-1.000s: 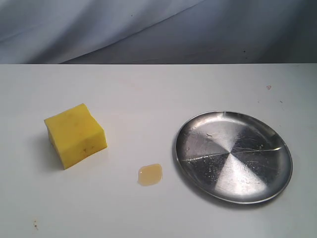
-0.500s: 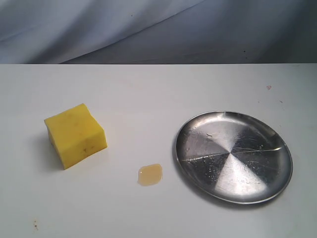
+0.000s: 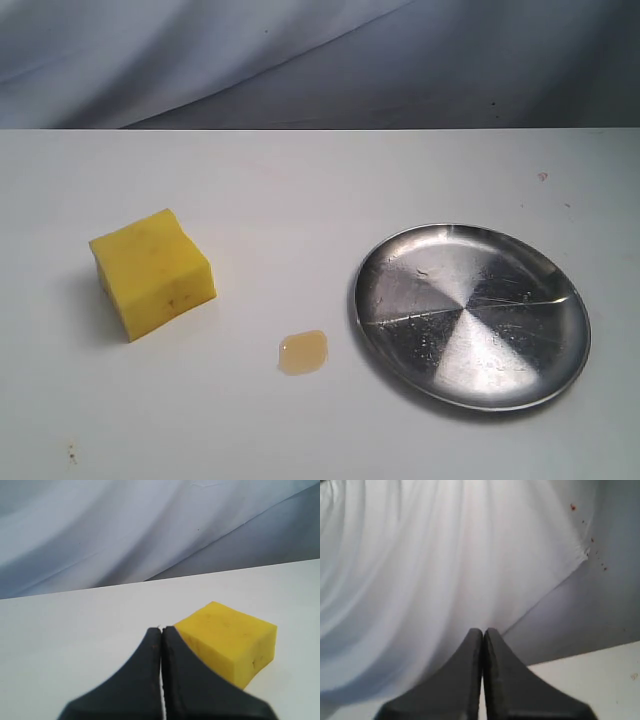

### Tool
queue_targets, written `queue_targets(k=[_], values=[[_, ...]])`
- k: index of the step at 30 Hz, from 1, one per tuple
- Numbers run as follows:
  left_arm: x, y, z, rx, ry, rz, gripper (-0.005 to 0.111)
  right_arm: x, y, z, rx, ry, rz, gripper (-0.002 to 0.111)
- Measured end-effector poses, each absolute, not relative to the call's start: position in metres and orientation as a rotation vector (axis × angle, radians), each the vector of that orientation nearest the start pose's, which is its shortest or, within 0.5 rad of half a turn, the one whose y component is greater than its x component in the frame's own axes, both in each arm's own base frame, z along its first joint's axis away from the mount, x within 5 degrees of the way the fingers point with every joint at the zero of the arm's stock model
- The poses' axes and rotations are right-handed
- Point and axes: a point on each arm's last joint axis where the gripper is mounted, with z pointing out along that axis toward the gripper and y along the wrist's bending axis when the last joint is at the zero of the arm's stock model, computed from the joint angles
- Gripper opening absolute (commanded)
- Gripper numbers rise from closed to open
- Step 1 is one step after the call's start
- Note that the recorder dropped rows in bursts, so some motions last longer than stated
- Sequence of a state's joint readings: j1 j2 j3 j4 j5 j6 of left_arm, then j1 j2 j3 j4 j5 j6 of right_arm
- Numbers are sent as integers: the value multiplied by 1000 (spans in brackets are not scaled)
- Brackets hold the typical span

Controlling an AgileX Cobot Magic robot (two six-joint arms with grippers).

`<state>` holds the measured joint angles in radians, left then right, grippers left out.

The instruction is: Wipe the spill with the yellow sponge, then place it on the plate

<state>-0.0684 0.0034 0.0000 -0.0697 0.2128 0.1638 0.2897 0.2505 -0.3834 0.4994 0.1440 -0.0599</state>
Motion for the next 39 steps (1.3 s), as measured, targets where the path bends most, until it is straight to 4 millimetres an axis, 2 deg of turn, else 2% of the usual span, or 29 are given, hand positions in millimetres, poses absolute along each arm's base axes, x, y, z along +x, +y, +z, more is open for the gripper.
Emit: queue_targets(k=[3,8,11,13,18,21,22,25,28,31,33,35,39], values=[[56,-5,194,150,1693,8,0,94,45,329,-109,1694,595,0],[56,-5,194,150,1693,8,0,158,100,330,-444,2027,595,0],[56,-5,194,150,1693,8,0,193,142,315,-627,2152,588,0],[56,-5,194,150,1693,8,0,209,169,307,-742,2190,570,0],[56,-5,194,150,1693,8,0,239,238,276,-957,2316,529,0],[56,-5,194,150,1693,8,0,255,273,252,-1050,2396,510,0],[56,-5,194,150,1693,8,0,260,283,250,-1071,2398,512,1],[56,-5,194,150,1693,8,0,276,312,234,-1128,2420,508,13],[56,-5,194,150,1693,8,0,291,339,221,-1158,2412,514,36],[56,-5,194,150,1693,8,0,302,360,217,-1169,2381,532,62],[56,-5,194,150,1693,8,0,307,374,214,-1168,2360,551,74],[56,-5,194,150,1693,8,0,310,385,212,-1177,2340,561,80],[56,-5,194,150,1693,8,0,312,405,199,-1192,2324,585,81]])
